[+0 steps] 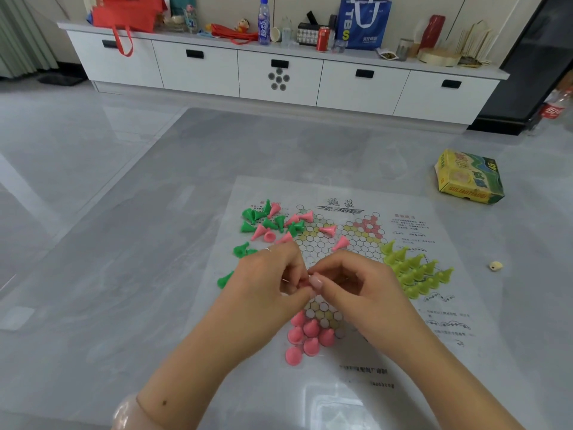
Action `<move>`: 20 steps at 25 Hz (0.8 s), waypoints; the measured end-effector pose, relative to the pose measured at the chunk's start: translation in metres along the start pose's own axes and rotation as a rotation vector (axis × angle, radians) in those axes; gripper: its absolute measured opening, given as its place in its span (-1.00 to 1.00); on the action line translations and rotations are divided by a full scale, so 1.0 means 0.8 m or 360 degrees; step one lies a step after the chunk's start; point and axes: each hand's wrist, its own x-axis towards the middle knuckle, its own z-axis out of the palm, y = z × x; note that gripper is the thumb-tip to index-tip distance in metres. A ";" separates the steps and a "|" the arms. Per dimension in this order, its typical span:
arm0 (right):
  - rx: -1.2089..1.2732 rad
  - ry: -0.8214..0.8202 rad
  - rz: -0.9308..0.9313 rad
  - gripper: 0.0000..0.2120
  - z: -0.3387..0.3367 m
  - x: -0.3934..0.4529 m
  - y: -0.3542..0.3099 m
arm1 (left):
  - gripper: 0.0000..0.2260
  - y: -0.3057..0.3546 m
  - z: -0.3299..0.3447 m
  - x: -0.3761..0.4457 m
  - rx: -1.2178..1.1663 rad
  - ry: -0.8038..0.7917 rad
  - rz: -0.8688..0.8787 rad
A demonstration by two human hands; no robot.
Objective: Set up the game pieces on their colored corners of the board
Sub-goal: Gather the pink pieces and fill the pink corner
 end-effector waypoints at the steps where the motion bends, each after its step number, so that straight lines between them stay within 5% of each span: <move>1: 0.0014 0.0015 -0.0016 -0.86 -0.002 0.000 -0.002 | -0.67 0.000 -0.002 -0.004 -0.0092 -0.0052 0.0010; 4: 0.0092 0.0114 -0.0053 -0.90 -0.011 0.000 -0.014 | -0.75 0.000 -0.012 -0.005 -0.0386 -0.0037 -0.0183; 8: 0.0245 0.0247 -0.0158 -0.89 -0.029 -0.001 -0.035 | -0.87 -0.027 -0.023 0.034 0.0293 0.0379 -0.0477; 10: 0.0254 0.0251 -0.0175 -0.85 -0.036 -0.004 -0.039 | -0.97 -0.035 -0.021 0.059 0.0590 0.0279 -0.0487; 16: 0.0231 0.0322 -0.0178 -0.92 -0.052 -0.009 -0.035 | -0.51 -0.027 0.006 0.116 0.1388 -0.0230 -0.0568; 20: 0.0258 0.0334 -0.0193 -0.92 -0.058 -0.007 -0.036 | -0.66 -0.029 0.023 0.123 0.1482 -0.0325 -0.0594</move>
